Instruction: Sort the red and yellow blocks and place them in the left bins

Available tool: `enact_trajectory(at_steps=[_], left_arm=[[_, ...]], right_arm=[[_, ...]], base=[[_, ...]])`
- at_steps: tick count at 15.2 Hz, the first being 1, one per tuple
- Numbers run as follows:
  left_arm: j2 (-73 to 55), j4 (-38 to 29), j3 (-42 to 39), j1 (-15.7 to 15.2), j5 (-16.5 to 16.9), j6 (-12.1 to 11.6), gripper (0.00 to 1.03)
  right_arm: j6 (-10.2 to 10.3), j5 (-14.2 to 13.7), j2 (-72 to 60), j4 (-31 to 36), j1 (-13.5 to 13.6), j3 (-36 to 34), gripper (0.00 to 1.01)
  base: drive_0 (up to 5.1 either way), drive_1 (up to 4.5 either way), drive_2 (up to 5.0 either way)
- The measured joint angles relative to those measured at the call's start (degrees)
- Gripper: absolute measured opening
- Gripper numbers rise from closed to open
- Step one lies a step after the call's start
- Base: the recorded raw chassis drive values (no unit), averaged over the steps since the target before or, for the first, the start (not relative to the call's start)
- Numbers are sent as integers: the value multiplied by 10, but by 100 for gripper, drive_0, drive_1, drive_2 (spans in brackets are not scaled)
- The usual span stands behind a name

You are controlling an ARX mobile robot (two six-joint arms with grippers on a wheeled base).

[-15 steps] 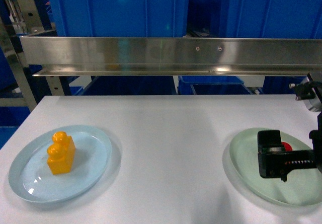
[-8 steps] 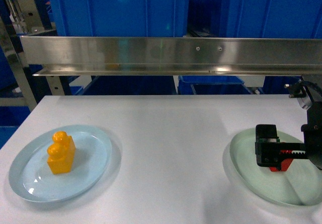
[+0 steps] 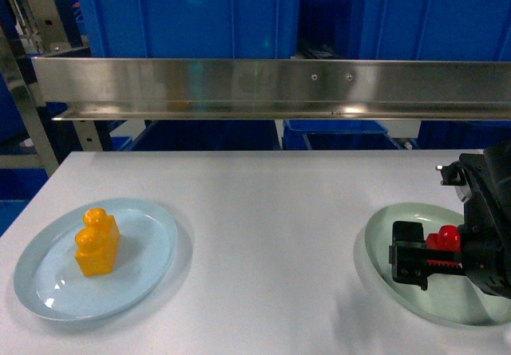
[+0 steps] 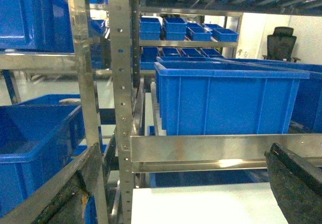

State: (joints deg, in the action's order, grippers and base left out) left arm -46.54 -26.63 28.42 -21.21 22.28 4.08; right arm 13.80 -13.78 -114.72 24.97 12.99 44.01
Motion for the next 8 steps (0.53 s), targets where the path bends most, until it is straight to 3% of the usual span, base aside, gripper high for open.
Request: enact_trajectory(at_steps=[4, 7, 8], left_arm=[[0, 0, 0, 0, 0, 0, 98], [0, 0, 0, 0, 0, 0, 98], [0, 0, 0, 0, 0, 0, 98]], right_arm=[[4, -10, -4, 3, 2, 2, 98], [8, -17, -4, 3, 1, 8, 72], [12, -21, -5, 3, 2, 9, 57]], base=[[0, 0, 0], [0, 0, 0], [0, 0, 0]])
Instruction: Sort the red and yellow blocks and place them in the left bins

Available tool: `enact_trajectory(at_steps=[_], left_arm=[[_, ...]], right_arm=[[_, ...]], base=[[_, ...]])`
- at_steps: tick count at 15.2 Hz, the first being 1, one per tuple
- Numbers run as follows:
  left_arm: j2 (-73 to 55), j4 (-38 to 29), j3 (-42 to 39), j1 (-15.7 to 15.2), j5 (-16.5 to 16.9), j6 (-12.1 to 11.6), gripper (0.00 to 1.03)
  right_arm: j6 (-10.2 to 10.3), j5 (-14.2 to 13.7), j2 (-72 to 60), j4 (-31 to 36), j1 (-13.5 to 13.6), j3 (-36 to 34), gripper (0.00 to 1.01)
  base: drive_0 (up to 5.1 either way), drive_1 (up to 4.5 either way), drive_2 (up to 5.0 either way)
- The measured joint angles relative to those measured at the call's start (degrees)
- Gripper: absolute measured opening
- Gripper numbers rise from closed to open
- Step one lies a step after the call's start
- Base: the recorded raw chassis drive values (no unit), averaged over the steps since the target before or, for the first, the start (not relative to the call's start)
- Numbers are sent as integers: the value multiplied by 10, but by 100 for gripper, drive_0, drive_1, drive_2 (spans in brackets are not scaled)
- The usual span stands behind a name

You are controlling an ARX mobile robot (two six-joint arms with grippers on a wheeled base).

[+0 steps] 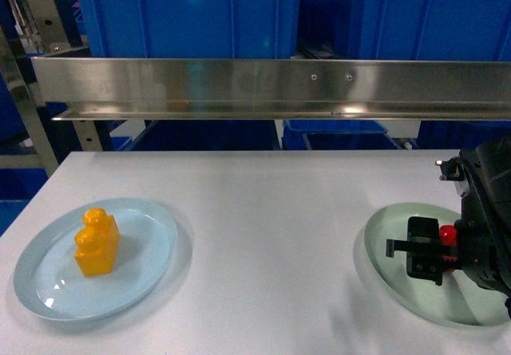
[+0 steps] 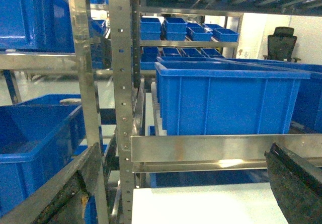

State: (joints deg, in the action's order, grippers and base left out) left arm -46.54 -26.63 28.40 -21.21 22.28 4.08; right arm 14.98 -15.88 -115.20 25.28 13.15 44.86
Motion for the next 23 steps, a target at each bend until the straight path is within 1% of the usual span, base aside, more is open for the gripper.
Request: enact_trajectory(at_steps=[2, 3, 5, 6, 7, 8, 10, 11, 13, 15, 16, 17, 18, 21, 22, 23], left_arm=[[0, 0, 0, 0, 0, 0, 98], [0, 0, 0, 0, 0, 0, 98], [0, 0, 0, 0, 0, 0, 98], [0, 0, 0, 0, 0, 0, 98], [0, 0, 0, 0, 0, 0, 98], [0, 0, 0, 0, 0, 0, 98], [0, 0, 0, 0, 0, 0, 98], [0, 0, 0, 0, 0, 0, 98], [0, 0, 0, 0, 0, 0, 98], [0, 0, 0, 0, 0, 0, 98], [0, 0, 0, 0, 0, 0, 98], [0, 0, 0, 0, 0, 0, 98], [0, 0, 0, 0, 0, 0, 98], [0, 0, 0, 0, 0, 0, 98], [0, 0, 0, 0, 0, 0, 98], [0, 0, 0, 0, 0, 0, 98]], right_arm=[[5, -2, -2, 2, 1, 0, 33], [4, -7, -2, 6, 3, 0, 28], [4, -13, -3, 8, 3, 0, 49], [4, -8, -3, 7, 3, 0, 42], [4, -5, -3, 10, -1, -2, 31], [1, -1, -3, 16, -2, -4, 27], [-3, 0, -3, 21, -5, -8, 25], [-4, -9, -3, 26, -5, -12, 25], [-5, -10, -3, 25, -4, -12, 25], [-8, -13, -3, 48, -3, -15, 25], [-19, -16, 4, 68, -5, -17, 25], [-51, -1, 57, 103, -21, -34, 25], [-87, 10, 109, 127, -39, -55, 25], [-124, 22, 185, 142, -49, -112, 25], [-137, 29, 225, 133, -49, -133, 25], [-156, 41, 291, 120, -49, -157, 25]], base=[[0, 0, 0], [0, 0, 0], [0, 0, 0], [0, 0, 0], [0, 0, 0], [0, 0, 0], [0, 0, 0], [0, 0, 0], [0, 0, 0], [0, 0, 0], [0, 0, 0], [0, 0, 0], [0, 0, 0], [0, 0, 0], [0, 0, 0], [0, 0, 0]])
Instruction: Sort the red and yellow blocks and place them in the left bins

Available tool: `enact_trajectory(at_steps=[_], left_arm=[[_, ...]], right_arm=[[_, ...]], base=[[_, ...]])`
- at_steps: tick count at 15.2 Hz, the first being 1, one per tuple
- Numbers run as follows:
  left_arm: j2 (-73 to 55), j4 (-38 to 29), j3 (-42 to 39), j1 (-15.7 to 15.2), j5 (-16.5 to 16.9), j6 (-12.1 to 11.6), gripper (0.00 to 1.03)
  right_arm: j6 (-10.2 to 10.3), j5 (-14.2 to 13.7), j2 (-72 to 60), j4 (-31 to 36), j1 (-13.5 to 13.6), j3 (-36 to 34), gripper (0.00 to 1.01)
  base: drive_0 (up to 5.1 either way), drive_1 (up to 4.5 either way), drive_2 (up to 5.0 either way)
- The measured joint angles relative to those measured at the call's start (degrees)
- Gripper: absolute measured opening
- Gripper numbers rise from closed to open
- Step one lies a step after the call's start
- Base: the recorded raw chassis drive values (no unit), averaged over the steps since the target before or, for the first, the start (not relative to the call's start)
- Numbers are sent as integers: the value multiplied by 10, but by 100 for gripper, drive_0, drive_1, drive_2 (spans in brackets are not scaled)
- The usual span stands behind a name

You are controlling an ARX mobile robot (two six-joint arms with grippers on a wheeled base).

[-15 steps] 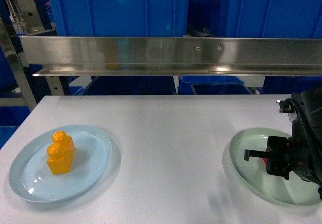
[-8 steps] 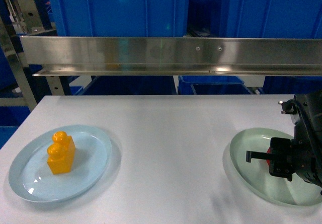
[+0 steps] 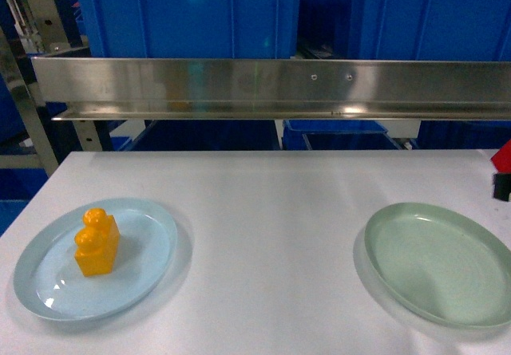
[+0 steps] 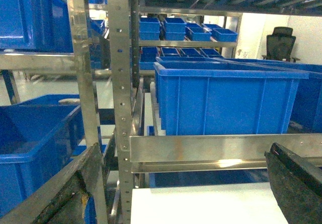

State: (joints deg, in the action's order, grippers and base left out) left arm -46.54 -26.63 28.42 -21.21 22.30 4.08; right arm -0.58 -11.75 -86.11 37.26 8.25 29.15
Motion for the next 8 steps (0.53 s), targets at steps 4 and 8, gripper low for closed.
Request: enact_trajectory(at_steps=[4, 8], left_arm=[[0, 0, 0, 0, 0, 0, 98], [0, 0, 0, 0, 0, 0, 98]], right_arm=[[-35, 22, 201, -61, 9, -57, 24], [-46, 13, 301, -88, 11, -96, 24]], base=[[0, 0, 0], [0, 0, 0]])
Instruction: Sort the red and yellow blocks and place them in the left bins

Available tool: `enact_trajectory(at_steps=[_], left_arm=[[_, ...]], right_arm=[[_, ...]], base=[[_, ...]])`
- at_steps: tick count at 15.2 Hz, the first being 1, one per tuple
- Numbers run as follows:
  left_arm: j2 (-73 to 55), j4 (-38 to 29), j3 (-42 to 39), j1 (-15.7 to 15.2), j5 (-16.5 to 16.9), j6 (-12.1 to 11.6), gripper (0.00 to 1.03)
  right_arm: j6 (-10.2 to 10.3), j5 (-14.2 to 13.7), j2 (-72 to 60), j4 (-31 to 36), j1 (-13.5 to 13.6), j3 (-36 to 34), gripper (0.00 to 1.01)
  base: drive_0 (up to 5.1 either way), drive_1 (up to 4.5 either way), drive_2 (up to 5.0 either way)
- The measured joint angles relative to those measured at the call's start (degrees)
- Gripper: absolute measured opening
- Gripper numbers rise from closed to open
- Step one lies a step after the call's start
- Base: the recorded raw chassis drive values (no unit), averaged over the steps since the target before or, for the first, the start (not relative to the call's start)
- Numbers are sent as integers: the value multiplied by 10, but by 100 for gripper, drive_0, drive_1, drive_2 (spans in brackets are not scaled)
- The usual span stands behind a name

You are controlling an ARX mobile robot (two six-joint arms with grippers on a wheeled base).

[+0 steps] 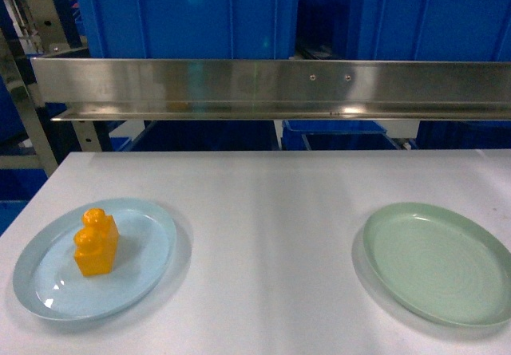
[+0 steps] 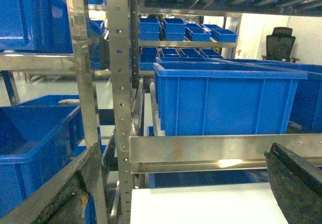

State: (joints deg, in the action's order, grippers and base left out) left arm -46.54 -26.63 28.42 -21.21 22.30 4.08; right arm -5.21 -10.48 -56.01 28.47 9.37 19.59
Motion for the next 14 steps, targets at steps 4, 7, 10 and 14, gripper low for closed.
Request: enact_trajectory(at_steps=[4, 7, 10, 14], left_arm=[[-5, -3, 1, 40, -38, -1, 98], [-77, -30, 57, 85, -56, -7, 98], [-189, -44, 101, 117, -78, -9, 98], [-343, -57, 102, 185, -126, -16, 98]], right_arm=[[-2, 0, -4, -4, 0, 0, 24], [-3, 0, -4, -4, 0, 0, 24], [-4, 0, -4, -4, 0, 0, 24], [-4, 0, -4, -4, 0, 0, 24]], base=[[0, 0, 0], [0, 0, 0], [0, 0, 0], [0, 0, 0]])
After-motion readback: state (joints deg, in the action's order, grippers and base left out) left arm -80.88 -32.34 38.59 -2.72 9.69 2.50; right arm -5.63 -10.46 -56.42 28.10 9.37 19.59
